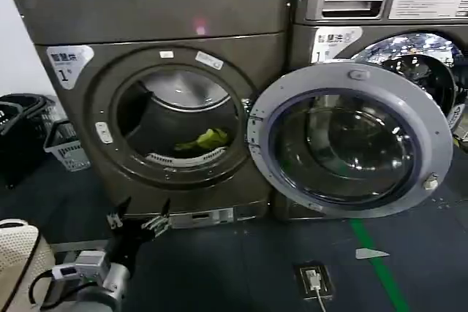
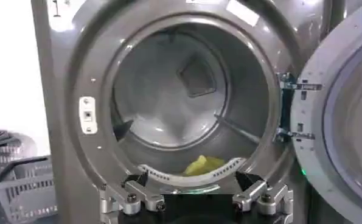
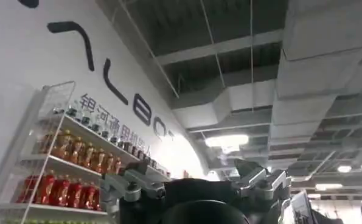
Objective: Grasp the clothes from the dryer.
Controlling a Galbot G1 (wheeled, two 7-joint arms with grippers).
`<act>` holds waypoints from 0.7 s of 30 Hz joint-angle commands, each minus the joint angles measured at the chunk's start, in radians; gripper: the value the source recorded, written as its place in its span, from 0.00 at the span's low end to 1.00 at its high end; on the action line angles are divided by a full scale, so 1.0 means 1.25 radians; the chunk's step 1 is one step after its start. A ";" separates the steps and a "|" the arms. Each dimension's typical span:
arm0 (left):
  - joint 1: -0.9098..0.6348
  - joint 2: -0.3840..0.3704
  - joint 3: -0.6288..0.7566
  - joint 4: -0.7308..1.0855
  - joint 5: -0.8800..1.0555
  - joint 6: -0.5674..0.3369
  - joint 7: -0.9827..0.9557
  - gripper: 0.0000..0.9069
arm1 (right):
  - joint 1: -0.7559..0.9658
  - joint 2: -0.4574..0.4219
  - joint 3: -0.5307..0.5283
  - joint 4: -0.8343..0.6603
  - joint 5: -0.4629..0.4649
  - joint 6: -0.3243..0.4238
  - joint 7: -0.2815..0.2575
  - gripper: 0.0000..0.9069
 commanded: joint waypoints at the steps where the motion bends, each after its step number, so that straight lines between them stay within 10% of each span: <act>1: 0.001 0.001 -0.001 -0.003 0.000 -0.001 0.000 1.00 | -0.002 0.003 -0.001 0.003 0.013 0.011 0.004 1.00; 21: 0.001 0.006 0.002 -0.016 -0.011 -0.025 0.005 1.00 | -0.016 0.011 0.021 0.015 0.071 0.063 -0.020 1.00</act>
